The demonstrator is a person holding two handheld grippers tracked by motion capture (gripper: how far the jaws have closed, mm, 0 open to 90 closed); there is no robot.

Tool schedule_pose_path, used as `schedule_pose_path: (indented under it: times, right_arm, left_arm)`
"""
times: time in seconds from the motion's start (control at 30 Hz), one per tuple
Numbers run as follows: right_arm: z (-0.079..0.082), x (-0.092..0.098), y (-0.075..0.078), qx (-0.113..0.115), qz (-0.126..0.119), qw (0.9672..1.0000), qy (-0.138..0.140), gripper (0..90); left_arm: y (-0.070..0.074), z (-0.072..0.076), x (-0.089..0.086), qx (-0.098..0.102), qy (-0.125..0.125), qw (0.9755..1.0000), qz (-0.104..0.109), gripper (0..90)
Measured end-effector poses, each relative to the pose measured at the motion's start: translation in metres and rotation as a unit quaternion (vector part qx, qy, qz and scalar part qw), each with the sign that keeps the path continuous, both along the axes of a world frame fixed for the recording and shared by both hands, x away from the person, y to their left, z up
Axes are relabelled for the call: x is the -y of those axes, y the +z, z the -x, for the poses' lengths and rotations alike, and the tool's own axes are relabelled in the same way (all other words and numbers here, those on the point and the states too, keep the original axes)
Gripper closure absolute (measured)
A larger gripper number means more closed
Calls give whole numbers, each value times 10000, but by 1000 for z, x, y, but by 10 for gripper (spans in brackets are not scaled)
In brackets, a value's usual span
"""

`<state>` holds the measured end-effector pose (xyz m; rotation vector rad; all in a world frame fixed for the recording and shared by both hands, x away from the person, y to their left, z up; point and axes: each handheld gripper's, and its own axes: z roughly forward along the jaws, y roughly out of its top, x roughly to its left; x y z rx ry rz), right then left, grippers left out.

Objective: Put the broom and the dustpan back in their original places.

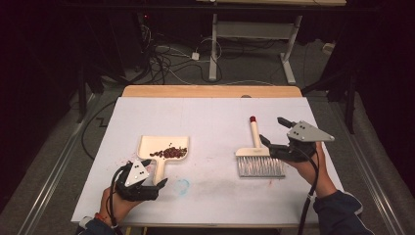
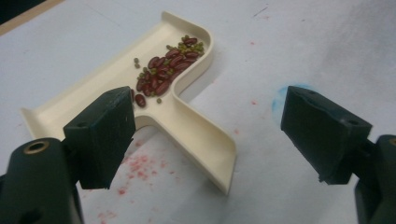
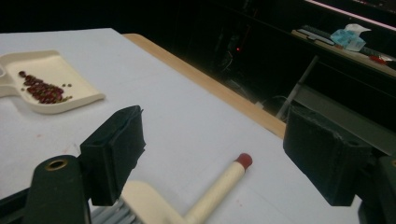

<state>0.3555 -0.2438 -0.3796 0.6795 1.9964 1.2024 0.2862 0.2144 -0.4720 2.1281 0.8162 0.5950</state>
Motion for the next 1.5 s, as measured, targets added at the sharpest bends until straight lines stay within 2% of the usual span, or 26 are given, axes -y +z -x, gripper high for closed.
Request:
schedule_pose_path:
  times: [0.07, 0.2, 0.47, 0.53, 0.63, 0.67, 0.73, 0.8, 0.9, 1.03, 1.07, 1.1, 1.27, 1.5]
  right_arm:
    - [9, 7, -2, 103, -37, 9999, 35, 202]
    - [26, 19, -12, 76, -108, 9999, 72, 198]
    - [48, 34, -48, -195, 143, 9997, 28, 186]
    - [51, 37, -58, -325, 120, 9994, 51, 186]
    - [53, 37, -68, -354, 403, 9985, 44, 186]
    - [53, 38, -70, -363, 396, 9985, 57, 186]
    - [52, 41, -71, -400, 289, 9988, 16, 188]
    - [54, 42, -69, -370, 336, 9988, -21, 187]
    - [56, 46, -65, -331, 105, 9994, -78, 189]
    - [56, 45, -63, -320, 88, 9994, -100, 189]
    - [56, 44, -63, -315, 90, 9994, -97, 189]
    - [55, 43, -62, -321, 76, 9994, -102, 189]
    - [55, 39, -63, -396, 13, 9992, -15, 189]
    - [55, 36, -62, -336, 38, 9994, 84, 189]
  left_arm:
    - [1, 2, -2, 28, 9, 10000, 48, 149]
    - [2, 2, -4, 96, 0, 9999, 49, 149]
    - [0, 0, -3, 73, -11, 9999, 81, 149]
    - [1, 0, -1, 96, -5, 9999, 37, 149]
    - [1, -2, 2, 101, -42, 9999, 31, 149]
    - [1, -2, 4, 105, -76, 9999, 2, 149]
    - [0, -3, 7, 192, -137, 9997, -88, 149]
    - [-1, -1, 7, 105, -174, 9997, -112, 149]
    - [-1, -2, 7, 89, -148, 9998, -37, 149]
    - [-1, -2, 6, 151, -180, 9997, -87, 149]
    - [-1, -1, 6, 100, -161, 9998, -48, 149]
    - [0, -1, 6, 160, -157, 9997, -63, 149]
    - [0, 0, 5, 117, -118, 9999, -37, 149]
    - [-1, 1, 5, 109, -82, 9999, -86, 148]
